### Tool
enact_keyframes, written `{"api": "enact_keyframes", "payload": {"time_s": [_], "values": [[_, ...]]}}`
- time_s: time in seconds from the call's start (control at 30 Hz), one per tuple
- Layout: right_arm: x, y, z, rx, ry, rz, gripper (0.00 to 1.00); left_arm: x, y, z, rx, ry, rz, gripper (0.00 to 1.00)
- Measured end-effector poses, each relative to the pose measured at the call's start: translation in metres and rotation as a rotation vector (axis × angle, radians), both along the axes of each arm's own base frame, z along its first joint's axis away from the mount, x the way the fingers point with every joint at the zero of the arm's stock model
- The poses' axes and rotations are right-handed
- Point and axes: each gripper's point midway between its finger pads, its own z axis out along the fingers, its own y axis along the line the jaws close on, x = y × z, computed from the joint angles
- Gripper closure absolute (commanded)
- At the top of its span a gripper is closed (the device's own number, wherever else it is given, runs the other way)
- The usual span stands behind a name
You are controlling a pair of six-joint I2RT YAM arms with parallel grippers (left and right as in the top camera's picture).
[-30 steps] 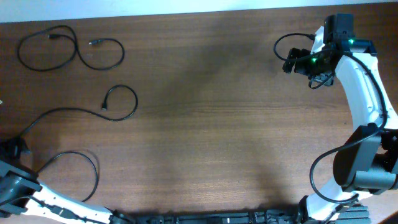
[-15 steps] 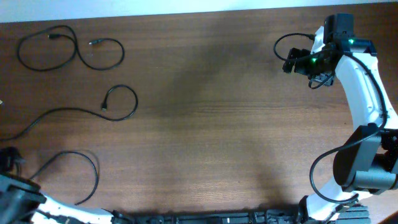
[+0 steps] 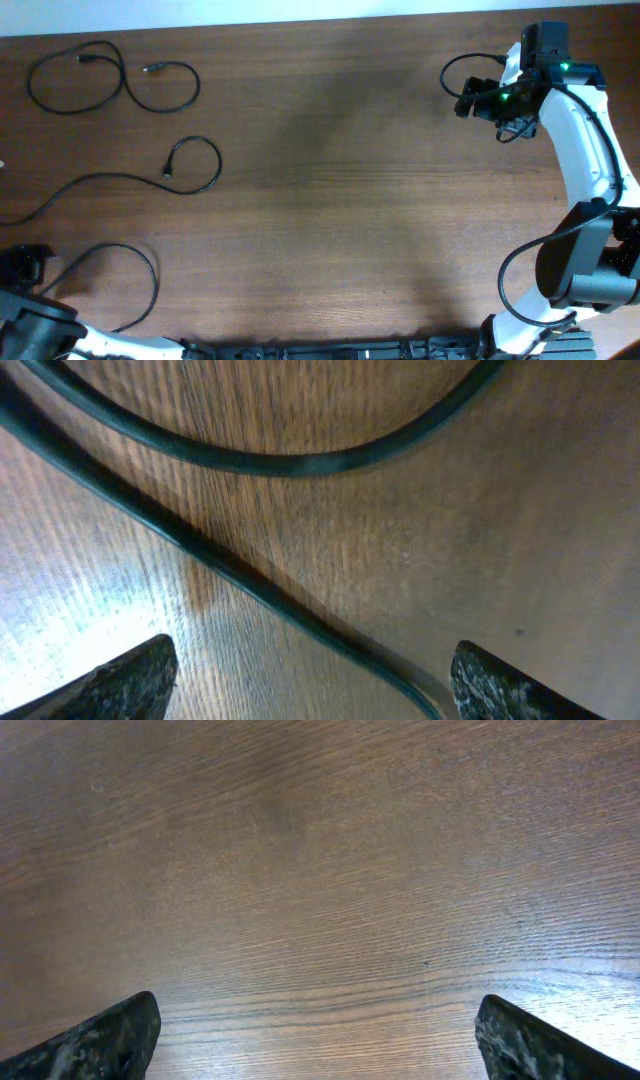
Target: Untangle cables
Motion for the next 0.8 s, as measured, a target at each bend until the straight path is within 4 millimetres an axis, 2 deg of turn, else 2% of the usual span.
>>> {"api": "enact_keyframes", "payload": {"time_s": [0.07,0.13,0.27,0.37,0.47,0.6,0.67,0.73,0.8], "values": [[0.000,0.000,0.000,0.000,0.000,0.000,0.01,-0.003,-0.006,-0.010,-0.007,0.006,0.000,0.14],[0.000,0.000,0.000,0.000,0.000,0.000,0.02,-0.006,-0.005,-0.011,0.007,0.017,0.006,0.21],[0.000,0.000,0.000,0.000,0.000,0.000,0.02,-0.010,0.000,-0.014,0.047,0.078,0.012,0.23],[0.000,0.000,0.000,0.000,0.000,0.000,0.02,0.005,-0.003,-0.014,0.091,0.113,-0.035,0.26],[0.000,0.000,0.000,0.000,0.000,0.000,0.02,0.006,-0.001,-0.014,0.111,0.130,-0.041,0.40],[0.000,0.000,0.000,0.000,0.000,0.000,0.02,0.001,0.006,-0.013,0.142,0.156,-0.008,0.49],[0.000,0.000,0.000,0.000,0.000,0.000,0.02,0.002,0.007,-0.013,0.148,0.156,0.008,0.59],[0.000,0.000,0.000,0.000,0.000,0.000,0.02,0.002,0.008,-0.013,0.150,0.152,0.021,0.60],[0.000,0.000,0.000,0.000,0.000,0.000,0.02,0.005,0.008,-0.013,0.146,0.140,0.022,0.70]]}}
